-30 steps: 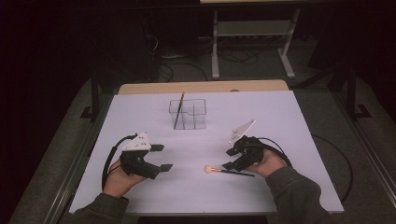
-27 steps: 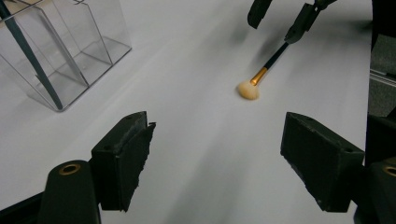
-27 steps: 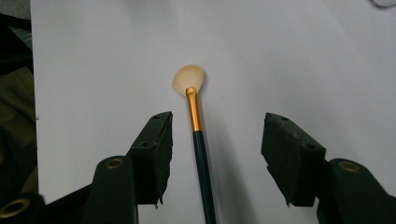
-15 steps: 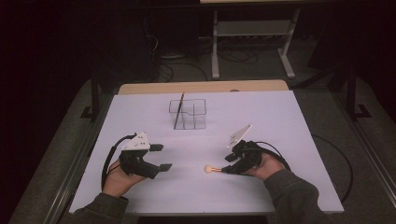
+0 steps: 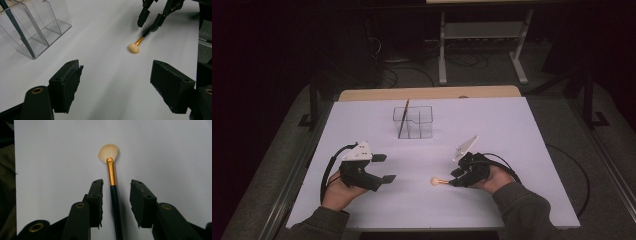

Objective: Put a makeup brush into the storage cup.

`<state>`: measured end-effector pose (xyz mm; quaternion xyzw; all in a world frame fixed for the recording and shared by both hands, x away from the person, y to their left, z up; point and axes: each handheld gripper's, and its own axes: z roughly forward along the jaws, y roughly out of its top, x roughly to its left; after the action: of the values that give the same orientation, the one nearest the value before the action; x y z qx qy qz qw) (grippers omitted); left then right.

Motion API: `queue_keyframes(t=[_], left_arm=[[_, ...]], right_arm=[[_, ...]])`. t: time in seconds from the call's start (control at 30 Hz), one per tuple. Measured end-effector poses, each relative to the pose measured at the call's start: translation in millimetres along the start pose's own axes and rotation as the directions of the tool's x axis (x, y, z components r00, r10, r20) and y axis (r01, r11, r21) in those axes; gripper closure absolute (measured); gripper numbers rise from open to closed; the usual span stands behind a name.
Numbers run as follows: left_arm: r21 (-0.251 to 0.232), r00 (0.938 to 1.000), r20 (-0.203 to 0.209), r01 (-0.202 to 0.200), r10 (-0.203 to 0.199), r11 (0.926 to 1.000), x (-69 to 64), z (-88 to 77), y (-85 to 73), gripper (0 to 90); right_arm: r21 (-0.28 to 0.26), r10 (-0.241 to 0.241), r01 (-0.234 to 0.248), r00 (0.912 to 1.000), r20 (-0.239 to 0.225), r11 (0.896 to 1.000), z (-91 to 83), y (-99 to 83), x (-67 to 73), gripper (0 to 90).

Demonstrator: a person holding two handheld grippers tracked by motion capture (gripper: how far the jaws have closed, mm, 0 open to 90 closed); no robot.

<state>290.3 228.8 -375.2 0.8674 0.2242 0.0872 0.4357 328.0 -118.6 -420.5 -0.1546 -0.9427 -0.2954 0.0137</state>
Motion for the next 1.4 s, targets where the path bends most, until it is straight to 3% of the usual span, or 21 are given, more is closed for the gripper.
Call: queue_keyframes(t=[0.77,1.2,1.4], left_arm=[[0.002,0.9999,0.010,-0.007,0.007,1.0000,0.4,1.0,-0.2,23.2],[0.000,1.0000,0.007,-0.004,0.004,1.0000,0.6,0.1,-0.3,23.2],[-0.005,1.0000,0.002,-0.003,0.003,1.0000,1.5,-2.2,-0.3,23.2]], right_arm=[[0.067,-0.015,0.016,0.9996,-0.023,0.998,10.3,2.9,-0.6,73.9],[0.100,-0.030,0.030,0.9995,-0.006,0.995,13.2,4.2,0.8,80.0],[0.117,-0.060,0.057,0.9981,0.017,0.991,14.1,6.3,3.6,81.5]])
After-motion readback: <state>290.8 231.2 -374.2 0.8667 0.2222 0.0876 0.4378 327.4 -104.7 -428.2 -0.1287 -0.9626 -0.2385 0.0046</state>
